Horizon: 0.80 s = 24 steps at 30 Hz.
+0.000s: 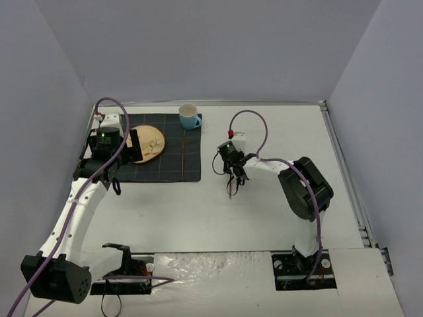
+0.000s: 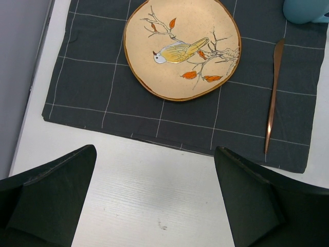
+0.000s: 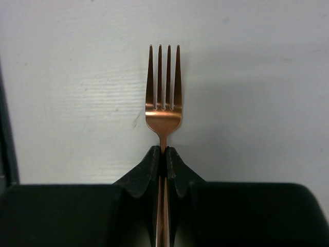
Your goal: Set the dinner table for one person
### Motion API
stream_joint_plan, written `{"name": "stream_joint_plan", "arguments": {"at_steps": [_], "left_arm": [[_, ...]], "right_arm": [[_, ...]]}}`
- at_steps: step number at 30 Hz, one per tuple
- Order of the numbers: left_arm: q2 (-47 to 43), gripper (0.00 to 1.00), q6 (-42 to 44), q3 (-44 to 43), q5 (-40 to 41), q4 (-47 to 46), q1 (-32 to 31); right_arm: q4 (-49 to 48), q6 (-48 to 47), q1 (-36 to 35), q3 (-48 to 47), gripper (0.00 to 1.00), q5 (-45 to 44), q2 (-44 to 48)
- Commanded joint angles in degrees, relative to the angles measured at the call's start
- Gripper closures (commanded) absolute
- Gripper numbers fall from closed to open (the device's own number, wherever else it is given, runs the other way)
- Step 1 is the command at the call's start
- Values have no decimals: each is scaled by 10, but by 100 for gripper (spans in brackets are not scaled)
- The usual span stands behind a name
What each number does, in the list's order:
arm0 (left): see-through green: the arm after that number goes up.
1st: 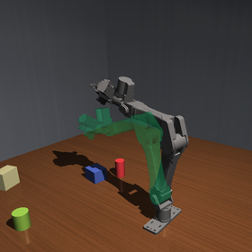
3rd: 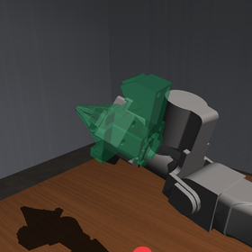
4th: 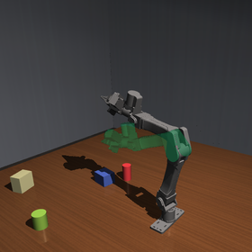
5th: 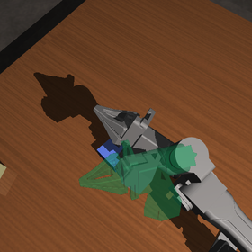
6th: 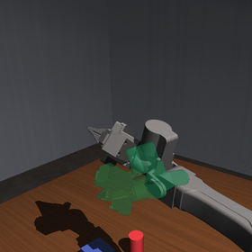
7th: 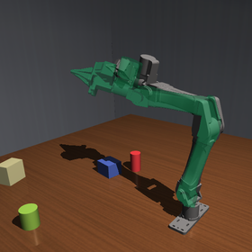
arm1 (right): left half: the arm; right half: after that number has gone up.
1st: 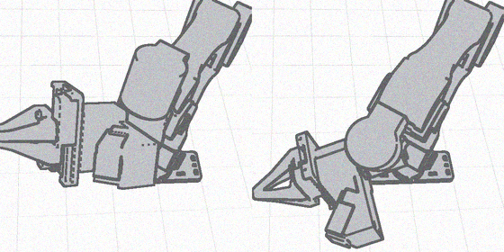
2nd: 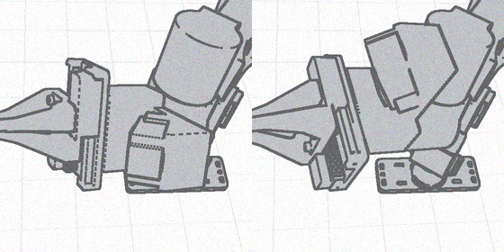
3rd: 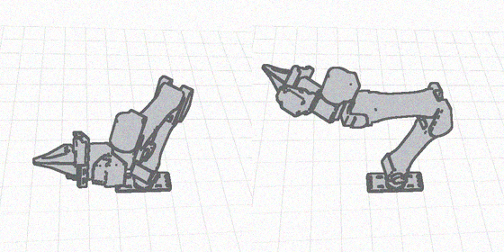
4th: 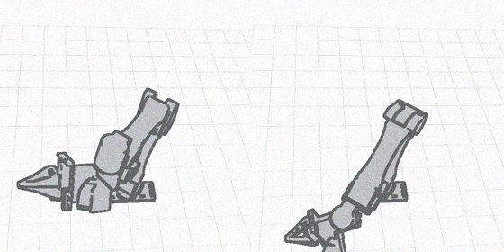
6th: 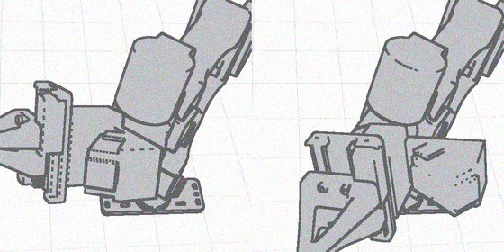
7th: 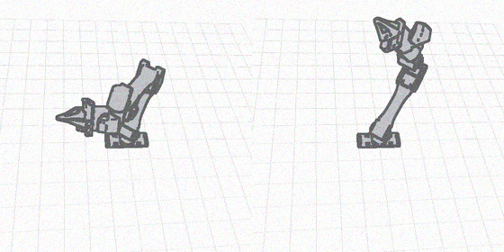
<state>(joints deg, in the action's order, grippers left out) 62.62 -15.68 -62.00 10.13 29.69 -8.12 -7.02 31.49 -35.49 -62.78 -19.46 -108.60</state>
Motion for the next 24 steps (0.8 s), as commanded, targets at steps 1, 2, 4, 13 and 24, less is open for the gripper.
{"name": "stream_joint_plan", "arguments": {"at_steps": [1, 2, 4, 13, 24], "left_arm": [[-13, 3, -8, -13, 2, -27, 5], [-12, 3, -9, -13, 2, -27, 5], [-8, 3, -12, -12, 0, -28, 5], [34, 3, -69, -29, -66, -31, -17], [232, 3, -134, -165, 46, -52, -261]], "right_arm": [[8, 69, -34, -20, 98, -42, -7], [9, 77, -41, -22, 96, -41, -7], [9, 81, -50, -23, 86, -36, -6], [9, 61, -53, -5, 55, -15, 68], [53, -11, 46, 134, 6, -18, 391]]}}
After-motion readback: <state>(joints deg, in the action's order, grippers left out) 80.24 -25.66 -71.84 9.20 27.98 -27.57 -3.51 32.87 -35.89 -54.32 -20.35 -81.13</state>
